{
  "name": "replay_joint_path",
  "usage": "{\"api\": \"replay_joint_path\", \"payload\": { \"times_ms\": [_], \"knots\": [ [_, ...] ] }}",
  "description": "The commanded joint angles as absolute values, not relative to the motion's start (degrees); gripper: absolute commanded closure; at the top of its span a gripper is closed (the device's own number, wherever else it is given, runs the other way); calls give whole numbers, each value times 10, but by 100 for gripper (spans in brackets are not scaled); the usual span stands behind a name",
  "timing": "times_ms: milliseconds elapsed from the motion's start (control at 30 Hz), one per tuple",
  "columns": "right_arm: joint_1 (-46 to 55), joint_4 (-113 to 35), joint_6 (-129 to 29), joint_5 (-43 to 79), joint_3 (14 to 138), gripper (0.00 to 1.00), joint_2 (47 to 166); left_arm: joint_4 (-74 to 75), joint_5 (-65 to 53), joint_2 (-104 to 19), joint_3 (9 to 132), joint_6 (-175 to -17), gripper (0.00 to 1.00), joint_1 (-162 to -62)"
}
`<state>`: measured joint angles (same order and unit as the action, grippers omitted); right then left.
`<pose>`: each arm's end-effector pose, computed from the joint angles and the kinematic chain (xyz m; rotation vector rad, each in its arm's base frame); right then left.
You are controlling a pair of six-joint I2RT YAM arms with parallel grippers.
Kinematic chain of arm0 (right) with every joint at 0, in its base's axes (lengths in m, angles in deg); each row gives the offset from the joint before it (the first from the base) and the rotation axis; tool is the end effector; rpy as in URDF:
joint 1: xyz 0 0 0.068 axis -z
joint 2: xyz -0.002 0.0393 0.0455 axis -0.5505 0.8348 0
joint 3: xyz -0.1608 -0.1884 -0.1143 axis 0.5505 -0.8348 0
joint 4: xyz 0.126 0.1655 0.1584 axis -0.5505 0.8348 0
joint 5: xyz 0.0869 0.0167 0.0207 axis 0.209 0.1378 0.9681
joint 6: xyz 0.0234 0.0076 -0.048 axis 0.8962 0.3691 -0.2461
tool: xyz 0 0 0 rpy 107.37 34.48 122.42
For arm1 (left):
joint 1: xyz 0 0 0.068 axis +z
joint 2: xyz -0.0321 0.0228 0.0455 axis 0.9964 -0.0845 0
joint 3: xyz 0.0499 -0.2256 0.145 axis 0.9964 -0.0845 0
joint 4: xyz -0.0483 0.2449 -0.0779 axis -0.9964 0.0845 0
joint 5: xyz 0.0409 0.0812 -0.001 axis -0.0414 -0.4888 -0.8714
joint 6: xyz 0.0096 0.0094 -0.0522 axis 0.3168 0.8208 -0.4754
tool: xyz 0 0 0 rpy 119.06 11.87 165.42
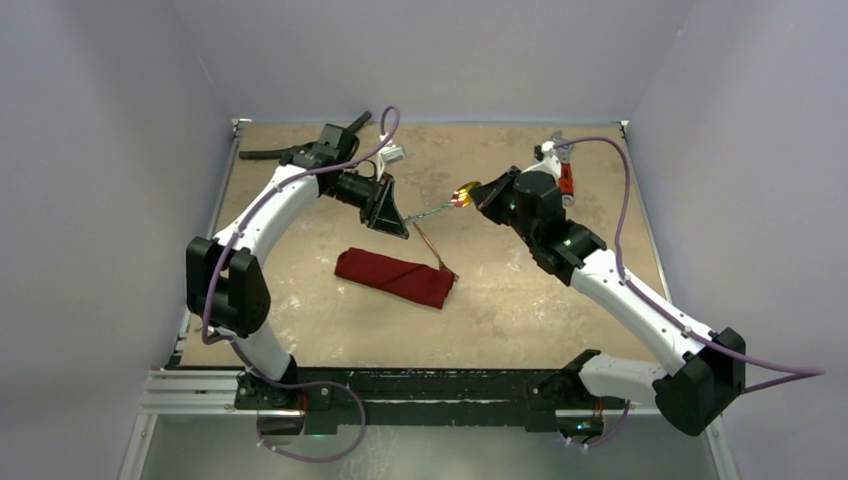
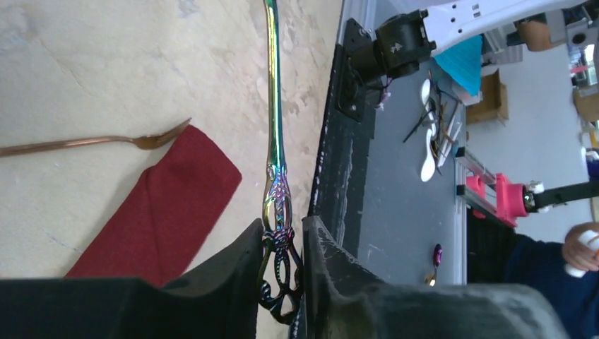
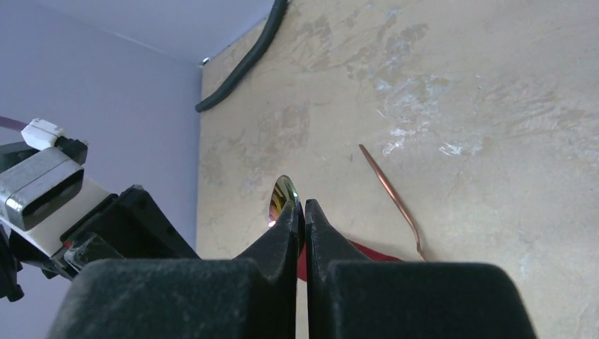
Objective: Fold the napkin into a case and place the utensils inside
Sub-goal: Pass from the right arm to the left, then pass from the left arm to the right
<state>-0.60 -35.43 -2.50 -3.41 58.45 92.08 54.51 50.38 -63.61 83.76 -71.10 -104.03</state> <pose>0.2298 0.1447 0.3547 0.5135 1.8031 0.8760 0.3146 -0.1415 0.3050 0.9810 2.1557 -1.5072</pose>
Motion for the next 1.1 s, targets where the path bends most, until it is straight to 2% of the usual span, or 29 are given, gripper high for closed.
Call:
{"api": "replay_joint_path", "payload": {
  "times_ms": [0, 133, 233, 300, 433, 533, 700, 867, 1067],
  "knots": [
    [-30, -415, -10, -65, 612, 100, 927, 676, 547, -670, 897, -589, 99, -1040],
    [-53, -416, -19, -76, 611, 100, 933, 789, 548, -703, 936, -485, 100, -1038],
    [-56, -427, -44, -36, 590, 100, 918, 842, 539, -713, 947, -429, 100, -1038],
    [-47, -435, -101, 33, 576, 87, 902, 845, 524, -707, 941, -416, 100, -1038],
    [-10, -383, -230, 173, 622, 66, 899, 845, 497, -686, 929, -397, 100, -1037],
    [25, -326, -275, 251, 660, 59, 908, 845, 485, -681, 933, -396, 100, -1038],
    [43, -253, -320, 300, 710, 58, 939, 845, 489, -675, 939, -399, 100, -1037],
    [43, -235, -347, 348, 704, 56, 951, 845, 493, -672, 936, -399, 100, -1036],
    [44, -198, -382, 338, 731, 58, 968, 845, 489, -665, 934, -397, 100, -1037]
  ]
}}
